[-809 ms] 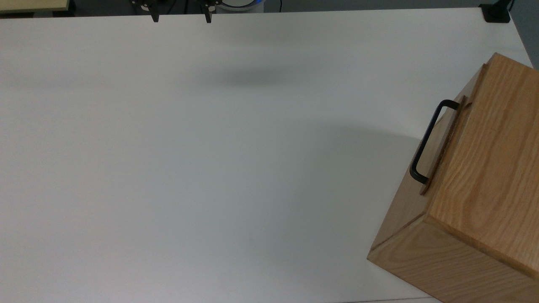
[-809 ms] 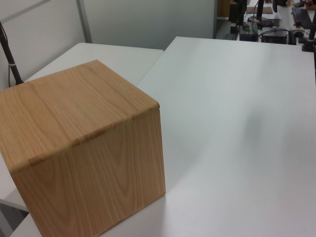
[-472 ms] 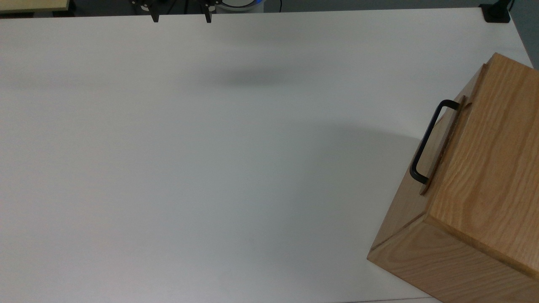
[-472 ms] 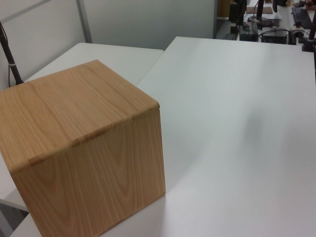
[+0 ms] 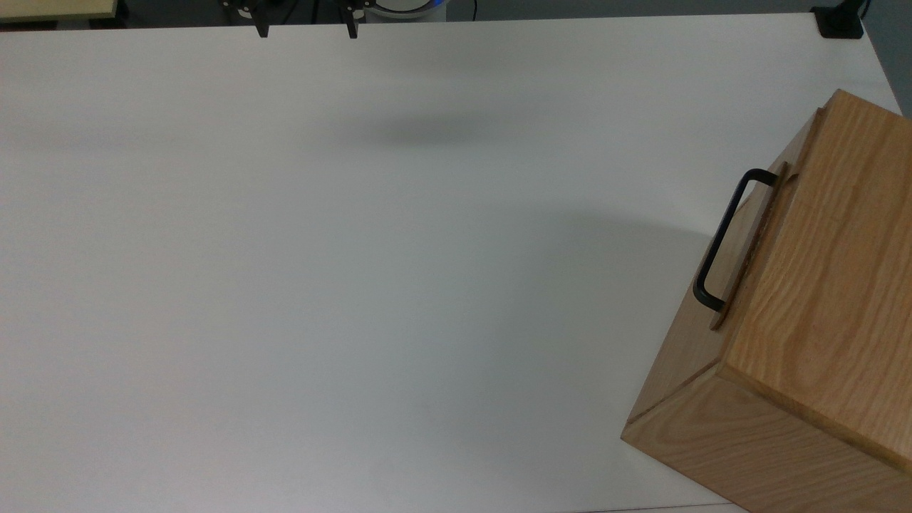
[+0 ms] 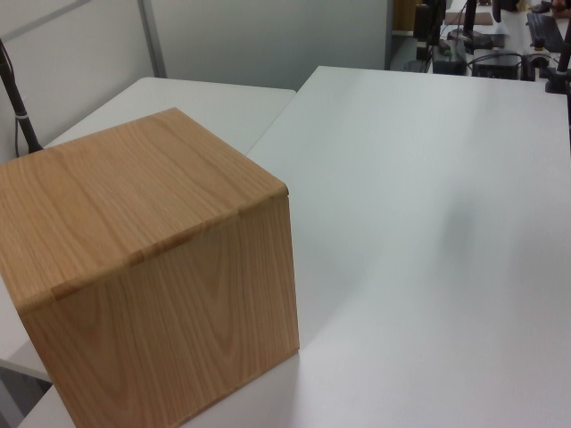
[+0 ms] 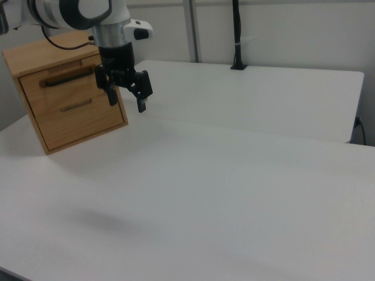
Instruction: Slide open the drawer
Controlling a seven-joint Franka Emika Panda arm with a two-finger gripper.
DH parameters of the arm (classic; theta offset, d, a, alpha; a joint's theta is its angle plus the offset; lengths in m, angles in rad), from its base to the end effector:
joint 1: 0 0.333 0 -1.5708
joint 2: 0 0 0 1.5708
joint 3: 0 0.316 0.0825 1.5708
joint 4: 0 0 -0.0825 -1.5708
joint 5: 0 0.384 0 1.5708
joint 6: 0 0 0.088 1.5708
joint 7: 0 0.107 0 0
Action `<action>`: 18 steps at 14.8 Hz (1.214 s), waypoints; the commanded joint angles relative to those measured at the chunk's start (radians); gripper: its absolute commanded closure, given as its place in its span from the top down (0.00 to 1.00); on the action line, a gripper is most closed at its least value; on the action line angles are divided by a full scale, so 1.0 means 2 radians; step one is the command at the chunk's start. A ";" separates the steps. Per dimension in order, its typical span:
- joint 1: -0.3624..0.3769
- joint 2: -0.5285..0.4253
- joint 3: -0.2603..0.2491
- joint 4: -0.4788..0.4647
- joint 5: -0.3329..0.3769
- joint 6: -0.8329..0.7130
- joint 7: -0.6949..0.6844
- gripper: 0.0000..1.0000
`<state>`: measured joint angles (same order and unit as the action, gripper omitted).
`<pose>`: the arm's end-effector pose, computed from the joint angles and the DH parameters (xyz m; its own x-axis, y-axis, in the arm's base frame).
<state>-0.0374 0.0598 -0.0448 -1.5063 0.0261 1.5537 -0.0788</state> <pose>0.5699 -0.0433 0.6198 0.9999 -0.0029 -0.0105 -0.0032 -0.9997 -0.0243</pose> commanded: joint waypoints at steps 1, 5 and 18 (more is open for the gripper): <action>0.000 -0.008 -0.004 -0.007 0.000 0.005 -0.014 1.00; 0.001 -0.008 -0.004 -0.006 0.002 0.005 -0.011 1.00; 0.021 0.010 0.006 0.008 0.226 0.045 0.172 1.00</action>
<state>-0.0337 0.0590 -0.0386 -1.4895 0.3722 1.5803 0.1065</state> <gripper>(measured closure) 0.000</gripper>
